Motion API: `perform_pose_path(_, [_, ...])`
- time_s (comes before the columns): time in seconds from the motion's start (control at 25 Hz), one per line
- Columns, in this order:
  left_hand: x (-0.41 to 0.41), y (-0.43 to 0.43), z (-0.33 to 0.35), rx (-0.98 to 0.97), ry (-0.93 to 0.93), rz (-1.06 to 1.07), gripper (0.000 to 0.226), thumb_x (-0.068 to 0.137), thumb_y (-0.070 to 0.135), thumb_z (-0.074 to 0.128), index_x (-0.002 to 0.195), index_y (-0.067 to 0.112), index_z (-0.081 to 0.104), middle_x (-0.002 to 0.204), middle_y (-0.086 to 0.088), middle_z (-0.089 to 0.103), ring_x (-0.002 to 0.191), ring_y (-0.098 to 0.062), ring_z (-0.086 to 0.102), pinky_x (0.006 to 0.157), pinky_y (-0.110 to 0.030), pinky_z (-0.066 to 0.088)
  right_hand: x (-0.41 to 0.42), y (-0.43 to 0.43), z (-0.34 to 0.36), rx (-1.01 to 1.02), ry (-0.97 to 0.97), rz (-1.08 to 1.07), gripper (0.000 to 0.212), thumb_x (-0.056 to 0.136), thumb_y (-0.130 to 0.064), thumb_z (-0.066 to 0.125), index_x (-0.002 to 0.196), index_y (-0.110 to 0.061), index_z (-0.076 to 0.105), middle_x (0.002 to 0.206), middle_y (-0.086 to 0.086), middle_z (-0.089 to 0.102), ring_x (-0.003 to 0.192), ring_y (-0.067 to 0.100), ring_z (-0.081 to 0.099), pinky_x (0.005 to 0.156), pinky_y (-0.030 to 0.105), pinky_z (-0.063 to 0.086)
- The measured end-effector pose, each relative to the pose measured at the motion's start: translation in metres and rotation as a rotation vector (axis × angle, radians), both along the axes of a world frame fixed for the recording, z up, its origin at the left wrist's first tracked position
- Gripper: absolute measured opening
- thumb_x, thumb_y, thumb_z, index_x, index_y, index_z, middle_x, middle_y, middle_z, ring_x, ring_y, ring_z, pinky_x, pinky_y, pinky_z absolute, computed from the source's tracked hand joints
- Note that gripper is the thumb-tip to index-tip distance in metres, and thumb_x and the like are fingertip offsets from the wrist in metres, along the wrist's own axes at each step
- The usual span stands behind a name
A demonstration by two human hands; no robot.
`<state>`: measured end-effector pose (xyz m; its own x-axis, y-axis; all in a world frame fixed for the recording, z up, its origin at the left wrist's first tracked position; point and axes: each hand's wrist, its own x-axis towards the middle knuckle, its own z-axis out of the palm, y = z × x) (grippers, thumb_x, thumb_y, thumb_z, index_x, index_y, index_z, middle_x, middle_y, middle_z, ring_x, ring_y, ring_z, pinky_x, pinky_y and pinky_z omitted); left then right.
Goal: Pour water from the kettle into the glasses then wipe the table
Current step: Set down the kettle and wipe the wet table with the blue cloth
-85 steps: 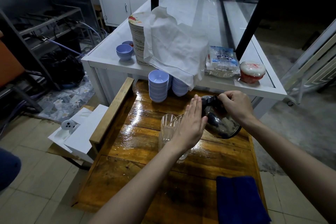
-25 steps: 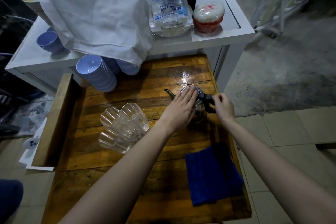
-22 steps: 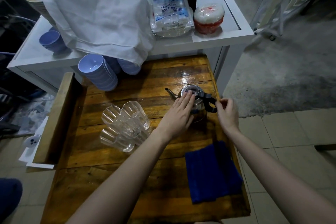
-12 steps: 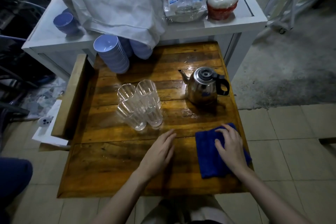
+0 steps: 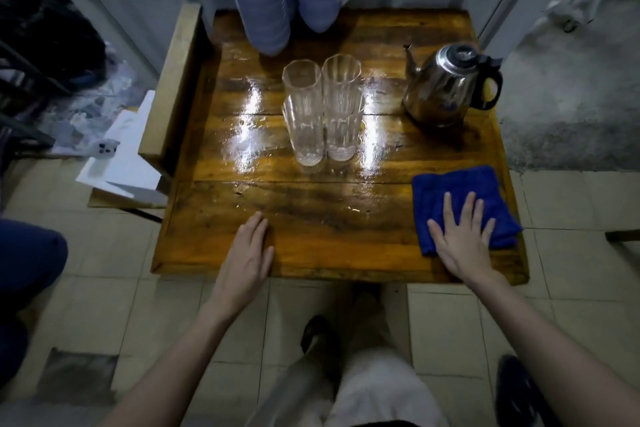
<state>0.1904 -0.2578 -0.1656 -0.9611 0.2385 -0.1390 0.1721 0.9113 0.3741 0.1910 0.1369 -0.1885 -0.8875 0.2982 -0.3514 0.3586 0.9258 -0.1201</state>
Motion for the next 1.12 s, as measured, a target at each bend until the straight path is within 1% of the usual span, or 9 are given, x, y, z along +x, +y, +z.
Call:
perform_pose_path(0.16, [-0.009, -0.027, -0.009, 0.039, 0.059, 0.074, 0.053, 0.101, 0.033, 0.039, 0.147, 0.008, 0.030, 0.157, -0.009, 0.025, 0.146, -0.020, 0.020, 0.118, -0.032, 0.012, 0.004, -0.026, -0.003, 0.028, 0.014, 0.005, 0.071, 0.097, -0.058, 0.017, 0.155, -0.026, -0.007, 0.162, 0.017, -0.015, 0.148, 0.036, -0.015, 0.116, 0.060, -0.006])
perform_pose_path(0.28, [-0.024, -0.040, -0.013, 0.042, 0.090, 0.121, 0.054, 0.100, 0.033, 0.041, 0.147, 0.008, 0.030, 0.157, -0.010, 0.024, 0.146, -0.022, 0.018, 0.120, -0.038, 0.013, 0.007, -0.046, 0.002, 0.035, -0.018, 0.058, 0.073, 0.094, -0.064, 0.009, 0.155, -0.027, -0.009, 0.162, 0.016, -0.016, 0.147, 0.037, -0.016, 0.114, 0.059, -0.009])
perform_pose_path(0.4, [-0.047, -0.053, -0.014, 0.028, 0.119, 0.183, 0.053, 0.100, 0.033, 0.039, 0.146, 0.009, 0.029, 0.157, -0.011, 0.022, 0.147, -0.023, 0.016, 0.121, -0.044, 0.010, 0.006, -0.048, 0.007, -0.026, -0.037, 0.079, 0.075, 0.094, -0.064, 0.020, 0.154, -0.030, -0.010, 0.162, 0.012, -0.019, 0.147, 0.034, -0.017, 0.114, 0.059, -0.010])
perform_pose_path(0.48, [-0.056, -0.061, -0.018, -0.010, 0.127, 0.218, 0.055, 0.101, 0.035, 0.037, 0.147, 0.007, 0.028, 0.157, -0.012, 0.022, 0.147, -0.025, 0.016, 0.121, -0.046, 0.009, 0.002, -0.042, 0.009, -0.058, 0.014, 0.023, 0.079, 0.093, -0.065, 0.023, 0.155, -0.028, -0.008, 0.163, 0.010, -0.016, 0.148, 0.030, -0.016, 0.114, 0.058, -0.009])
perform_pose_path(0.6, [-0.057, -0.066, -0.029, -0.069, 0.143, 0.228, 0.061, 0.100, 0.044, 0.027, 0.149, 0.007, 0.025, 0.159, -0.010, 0.021, 0.148, -0.022, 0.014, 0.121, -0.043, 0.007, -0.016, -0.034, 0.005, -0.067, 0.029, -0.090, 0.089, 0.087, -0.070, 0.018, 0.156, -0.019, -0.006, 0.163, 0.011, -0.014, 0.149, 0.028, -0.016, 0.115, 0.060, -0.009])
perform_pose_path(0.72, [-0.057, -0.067, -0.035, -0.087, 0.161, 0.229, 0.063, 0.099, 0.046, 0.025, 0.150, 0.009, 0.023, 0.159, -0.008, 0.021, 0.148, -0.019, 0.013, 0.121, -0.040, 0.005, -0.040, -0.032, -0.002, -0.021, 0.057, -0.123, 0.089, 0.088, -0.072, 0.018, 0.156, -0.021, -0.005, 0.163, 0.012, -0.014, 0.149, 0.030, -0.015, 0.113, 0.062, -0.011])
perform_pose_path(0.88, [-0.058, -0.067, -0.035, -0.073, 0.165, 0.244, 0.062, 0.099, 0.045, 0.027, 0.150, 0.011, 0.024, 0.159, -0.006, 0.021, 0.148, -0.017, 0.013, 0.122, -0.038, 0.005, -0.071, -0.038, -0.011, 0.037, 0.134, -0.188, 0.094, 0.083, -0.077, 0.007, 0.156, -0.019, -0.001, 0.163, 0.015, -0.008, 0.149, 0.034, -0.011, 0.113, 0.067, -0.005])
perform_pose_path(1.0, [-0.058, -0.065, -0.036, -0.054, 0.161, 0.254, 0.059, 0.100, 0.041, 0.024, 0.150, 0.011, 0.025, 0.159, -0.005, 0.022, 0.148, -0.015, 0.013, 0.122, -0.037, 0.004, -0.078, -0.069, -0.014, 0.043, 0.194, -0.134, 0.096, 0.083, -0.079, 0.006, 0.156, -0.017, 0.001, 0.164, 0.016, -0.003, 0.149, 0.035, -0.007, 0.113, 0.067, -0.002])
perform_pose_path(1.12, [-0.057, -0.067, -0.035, -0.032, 0.170, 0.270, 0.057, 0.100, 0.040, 0.022, 0.150, 0.011, 0.026, 0.159, -0.003, 0.023, 0.148, -0.011, 0.012, 0.122, -0.036, 0.003, -0.072, -0.124, -0.014, 0.007, 0.226, 0.045, 0.094, 0.085, -0.078, 0.013, 0.156, -0.018, 0.001, 0.164, 0.014, -0.004, 0.149, 0.035, -0.008, 0.115, 0.065, -0.004])
